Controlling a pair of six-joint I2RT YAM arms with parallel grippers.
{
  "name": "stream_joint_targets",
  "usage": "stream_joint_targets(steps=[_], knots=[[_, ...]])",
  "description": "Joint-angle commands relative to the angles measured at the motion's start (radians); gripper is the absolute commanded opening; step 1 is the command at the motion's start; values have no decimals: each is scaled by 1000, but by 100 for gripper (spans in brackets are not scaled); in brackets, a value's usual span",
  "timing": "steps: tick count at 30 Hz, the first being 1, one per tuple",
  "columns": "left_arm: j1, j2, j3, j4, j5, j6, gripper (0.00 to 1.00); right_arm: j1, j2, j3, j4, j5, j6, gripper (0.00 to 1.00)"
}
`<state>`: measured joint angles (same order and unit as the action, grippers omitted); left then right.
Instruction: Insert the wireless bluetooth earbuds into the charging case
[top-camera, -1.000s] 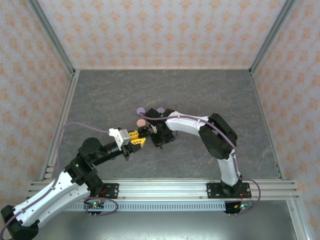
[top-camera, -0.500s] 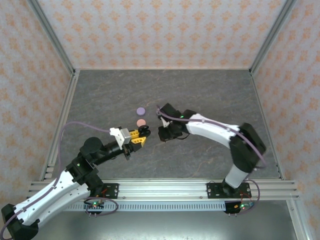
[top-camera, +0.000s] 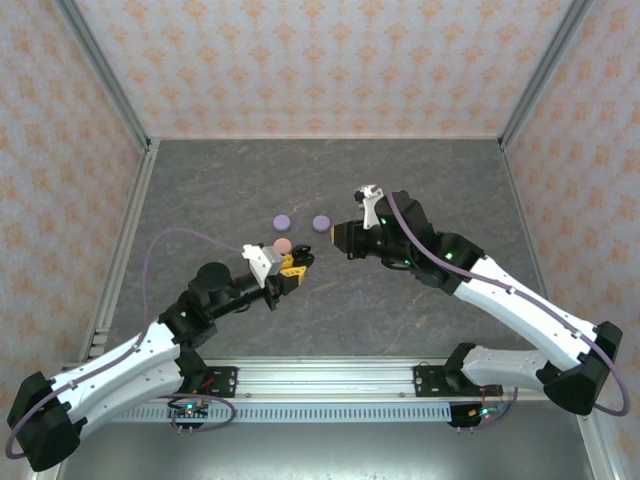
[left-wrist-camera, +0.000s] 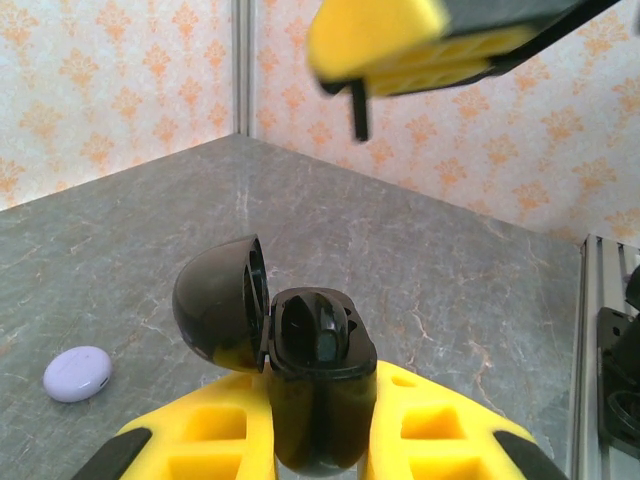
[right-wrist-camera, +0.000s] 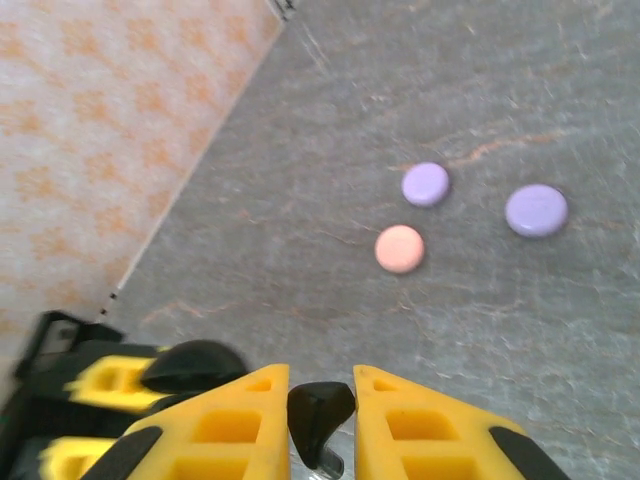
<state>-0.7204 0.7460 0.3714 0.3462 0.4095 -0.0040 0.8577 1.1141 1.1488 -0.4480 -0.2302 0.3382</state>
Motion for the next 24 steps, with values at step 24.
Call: stream_joint_targets(steps=[24], knots=[[-6,56,44,139,7,-47,0,145,17,-141,312,111,79,18]])
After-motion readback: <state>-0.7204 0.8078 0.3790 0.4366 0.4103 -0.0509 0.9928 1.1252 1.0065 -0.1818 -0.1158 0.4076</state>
